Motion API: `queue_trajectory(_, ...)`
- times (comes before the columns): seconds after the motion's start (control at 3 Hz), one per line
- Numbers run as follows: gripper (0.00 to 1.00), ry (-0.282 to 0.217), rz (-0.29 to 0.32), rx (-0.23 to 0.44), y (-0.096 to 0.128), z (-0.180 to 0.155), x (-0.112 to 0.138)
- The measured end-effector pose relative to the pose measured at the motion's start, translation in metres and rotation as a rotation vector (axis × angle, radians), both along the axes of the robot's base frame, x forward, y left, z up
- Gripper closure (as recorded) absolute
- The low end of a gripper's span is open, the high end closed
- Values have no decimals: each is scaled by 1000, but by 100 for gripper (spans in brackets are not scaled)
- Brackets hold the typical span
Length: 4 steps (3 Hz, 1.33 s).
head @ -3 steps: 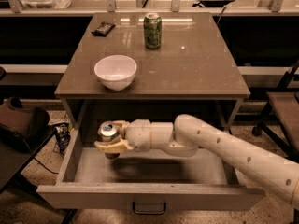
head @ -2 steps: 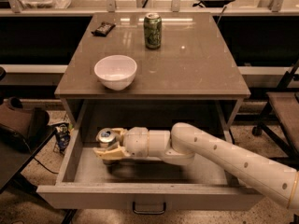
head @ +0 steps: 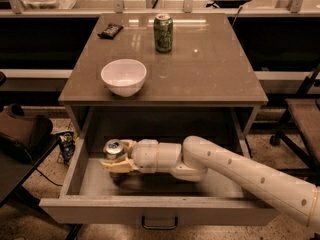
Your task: Place redbull can into top drawer
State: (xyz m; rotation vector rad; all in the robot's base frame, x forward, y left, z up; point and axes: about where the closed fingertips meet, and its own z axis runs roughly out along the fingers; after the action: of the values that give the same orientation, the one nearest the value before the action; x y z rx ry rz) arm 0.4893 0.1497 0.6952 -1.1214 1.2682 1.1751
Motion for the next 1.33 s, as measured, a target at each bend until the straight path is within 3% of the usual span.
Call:
queue_trajectory(1.0,13,-2,11,2,5,2,-3)
queue_trajectory(1.33,0,-2,14,3,6,2,-3)
